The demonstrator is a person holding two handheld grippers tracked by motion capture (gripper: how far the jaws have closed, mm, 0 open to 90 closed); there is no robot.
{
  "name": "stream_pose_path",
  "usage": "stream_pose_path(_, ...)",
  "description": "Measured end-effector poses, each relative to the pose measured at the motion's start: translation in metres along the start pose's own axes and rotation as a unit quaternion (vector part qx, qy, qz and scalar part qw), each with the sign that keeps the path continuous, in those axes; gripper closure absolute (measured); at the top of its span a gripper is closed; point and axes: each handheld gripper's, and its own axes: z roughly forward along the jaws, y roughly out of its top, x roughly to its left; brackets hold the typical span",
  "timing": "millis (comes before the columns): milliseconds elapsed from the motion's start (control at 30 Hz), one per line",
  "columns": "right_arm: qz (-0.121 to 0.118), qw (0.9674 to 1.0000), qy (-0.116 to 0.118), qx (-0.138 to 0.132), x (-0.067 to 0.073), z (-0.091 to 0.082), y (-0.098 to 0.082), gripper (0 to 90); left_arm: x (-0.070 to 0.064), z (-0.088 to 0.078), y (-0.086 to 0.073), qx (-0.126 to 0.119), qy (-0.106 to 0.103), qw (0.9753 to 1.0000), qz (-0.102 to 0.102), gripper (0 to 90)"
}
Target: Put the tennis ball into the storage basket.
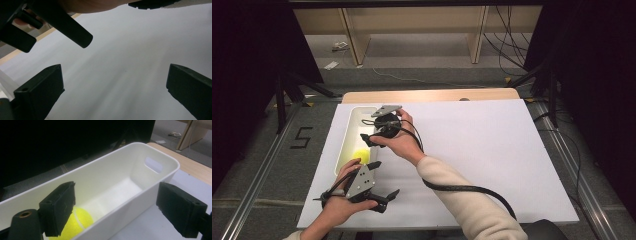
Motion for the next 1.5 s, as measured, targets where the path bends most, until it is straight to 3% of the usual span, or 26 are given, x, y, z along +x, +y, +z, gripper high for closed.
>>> stream_pose_path(567,0.013,0.9997,-0.019,-0.011,-0.018,-0.03,-0.014,16.3,0.0,0.0,-0.001,0.002,0.001,1.0,0.0,0.5)
stream_pose_path(1500,0.034,0.9978,-0.057,0.003,-0.051,-0.08,-0.044,16.6,-0.001,0.002,-0.002,0.009,0.0,1.0,0.001,0.6)
